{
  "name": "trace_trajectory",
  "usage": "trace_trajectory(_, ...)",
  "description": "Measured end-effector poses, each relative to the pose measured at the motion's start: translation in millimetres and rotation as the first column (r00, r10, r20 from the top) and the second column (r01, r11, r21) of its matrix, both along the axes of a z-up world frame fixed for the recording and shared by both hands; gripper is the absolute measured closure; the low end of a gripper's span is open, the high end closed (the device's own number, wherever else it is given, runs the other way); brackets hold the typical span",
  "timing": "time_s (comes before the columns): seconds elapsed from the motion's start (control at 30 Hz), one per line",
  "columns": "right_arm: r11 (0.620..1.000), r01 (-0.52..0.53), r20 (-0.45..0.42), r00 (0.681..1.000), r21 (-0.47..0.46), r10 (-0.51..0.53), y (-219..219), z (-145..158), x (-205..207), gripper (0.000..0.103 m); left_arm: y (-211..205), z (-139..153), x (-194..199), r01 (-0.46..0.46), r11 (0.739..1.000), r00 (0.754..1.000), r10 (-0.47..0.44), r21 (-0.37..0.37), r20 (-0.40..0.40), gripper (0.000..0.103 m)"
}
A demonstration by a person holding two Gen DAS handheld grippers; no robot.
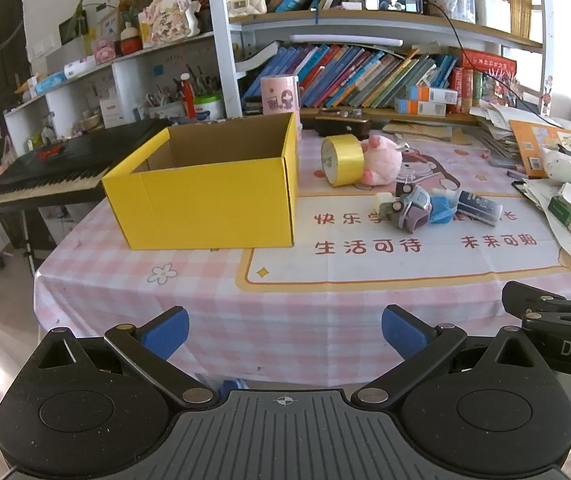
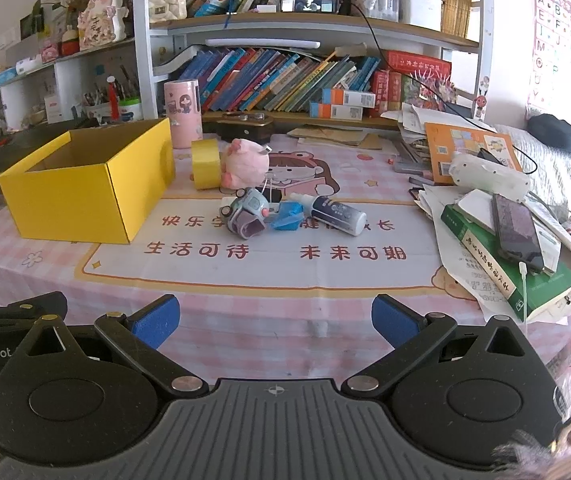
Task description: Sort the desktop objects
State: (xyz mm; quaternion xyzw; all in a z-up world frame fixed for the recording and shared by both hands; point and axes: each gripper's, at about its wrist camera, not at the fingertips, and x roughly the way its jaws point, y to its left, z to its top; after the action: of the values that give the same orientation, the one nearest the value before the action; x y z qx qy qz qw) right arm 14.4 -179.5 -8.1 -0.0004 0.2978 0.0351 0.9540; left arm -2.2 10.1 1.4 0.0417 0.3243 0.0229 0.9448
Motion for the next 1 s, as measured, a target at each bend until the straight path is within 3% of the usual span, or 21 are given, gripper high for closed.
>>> trace_trajectory(1.0, 1.000, 0.007, -0.009, 1.000, -0.012, -0.008, 3.8, -2.9, 5.9, 0.000, -3.2, -6.2, 9.6, -0.045, 0.999, 0.999, 0.045, 0.002, -0.029, 0.000)
